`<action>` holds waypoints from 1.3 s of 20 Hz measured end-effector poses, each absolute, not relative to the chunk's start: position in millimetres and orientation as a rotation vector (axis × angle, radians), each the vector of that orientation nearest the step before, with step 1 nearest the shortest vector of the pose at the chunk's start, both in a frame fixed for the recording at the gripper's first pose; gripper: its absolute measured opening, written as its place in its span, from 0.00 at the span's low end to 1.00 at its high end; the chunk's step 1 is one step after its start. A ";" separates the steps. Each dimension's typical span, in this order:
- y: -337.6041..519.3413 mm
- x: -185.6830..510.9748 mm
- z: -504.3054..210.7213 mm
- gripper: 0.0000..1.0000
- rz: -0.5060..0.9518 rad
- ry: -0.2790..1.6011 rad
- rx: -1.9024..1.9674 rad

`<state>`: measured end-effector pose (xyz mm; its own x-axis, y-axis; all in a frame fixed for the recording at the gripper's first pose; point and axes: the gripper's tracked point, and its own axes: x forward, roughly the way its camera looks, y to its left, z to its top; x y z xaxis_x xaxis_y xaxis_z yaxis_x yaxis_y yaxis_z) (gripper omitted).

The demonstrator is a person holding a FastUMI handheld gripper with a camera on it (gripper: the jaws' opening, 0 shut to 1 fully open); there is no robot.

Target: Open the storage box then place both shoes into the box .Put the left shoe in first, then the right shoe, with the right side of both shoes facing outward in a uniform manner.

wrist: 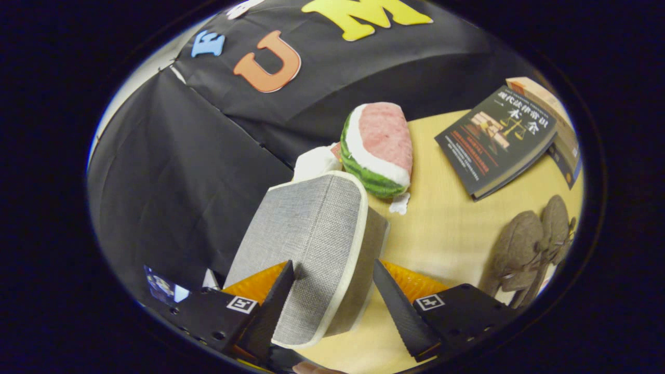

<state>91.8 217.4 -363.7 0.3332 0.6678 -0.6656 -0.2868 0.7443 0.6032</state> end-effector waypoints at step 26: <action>241.3 86.3 -296.7 0.00 0.542 1.228 0.496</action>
<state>86.3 241.3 -296.7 0.2426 0.6312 -0.7367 -0.1195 0.7731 0.6229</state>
